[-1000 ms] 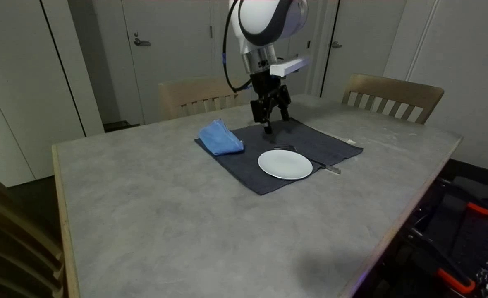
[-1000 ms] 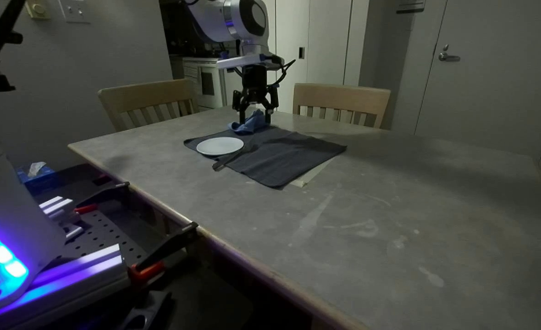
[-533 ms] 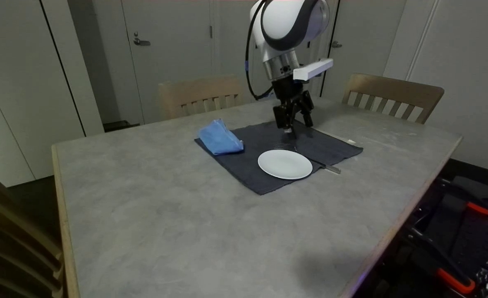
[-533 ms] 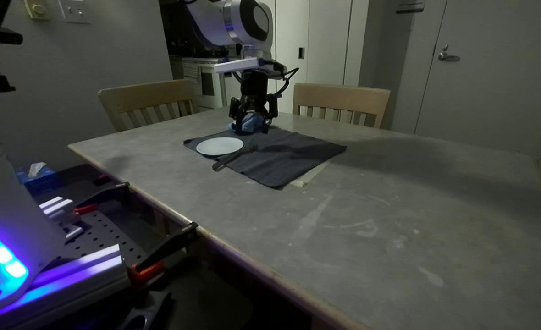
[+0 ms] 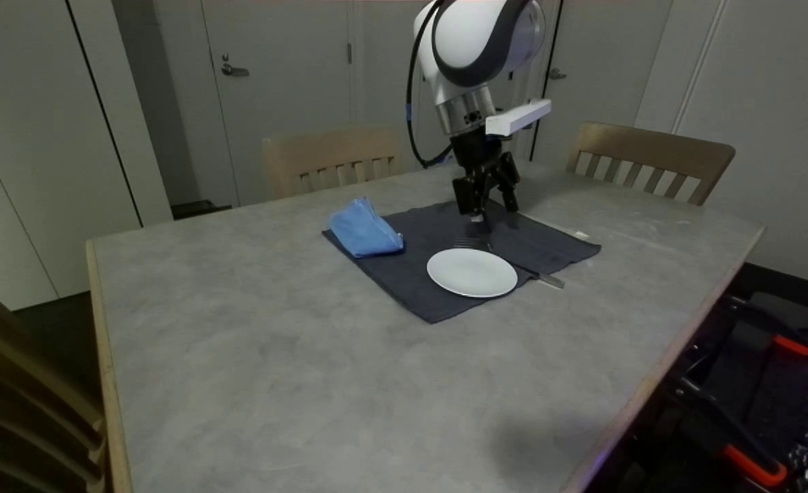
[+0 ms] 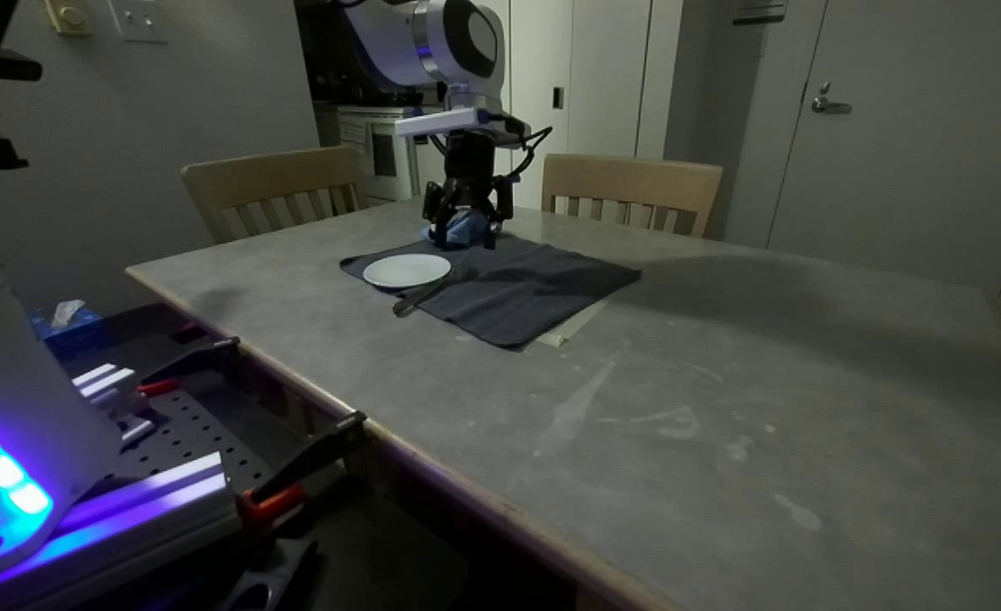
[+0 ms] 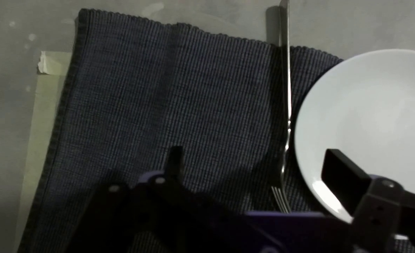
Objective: Wipe the plate with the blue cloth and then put the fork on the plate
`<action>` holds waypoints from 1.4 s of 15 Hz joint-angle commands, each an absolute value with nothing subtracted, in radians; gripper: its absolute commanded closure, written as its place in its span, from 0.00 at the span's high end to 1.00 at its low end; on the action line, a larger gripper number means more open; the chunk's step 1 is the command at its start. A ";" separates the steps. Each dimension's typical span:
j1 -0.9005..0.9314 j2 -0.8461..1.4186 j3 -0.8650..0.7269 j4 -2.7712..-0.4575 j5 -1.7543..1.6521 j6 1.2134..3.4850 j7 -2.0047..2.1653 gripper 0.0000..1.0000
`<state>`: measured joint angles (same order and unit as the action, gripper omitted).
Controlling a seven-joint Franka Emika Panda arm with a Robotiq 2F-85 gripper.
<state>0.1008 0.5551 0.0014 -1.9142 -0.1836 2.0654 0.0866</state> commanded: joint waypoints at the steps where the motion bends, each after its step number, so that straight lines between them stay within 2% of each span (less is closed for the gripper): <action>1: 0.099 0.561 0.001 -1.915 -0.185 2.073 0.085 1.00; 13: 0.061 0.527 0.001 -2.037 -0.102 2.111 0.108 1.00; 17: 0.050 0.499 0.002 -2.138 -0.101 2.214 0.084 1.00; 18: 0.068 0.552 -0.002 -2.053 -0.110 2.146 0.104 1.00; 21: 0.069 0.554 -0.002 -2.058 -0.110 2.155 0.104 1.00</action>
<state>0.0665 0.5534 0.0005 -2.0593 -0.1124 2.1562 0.1057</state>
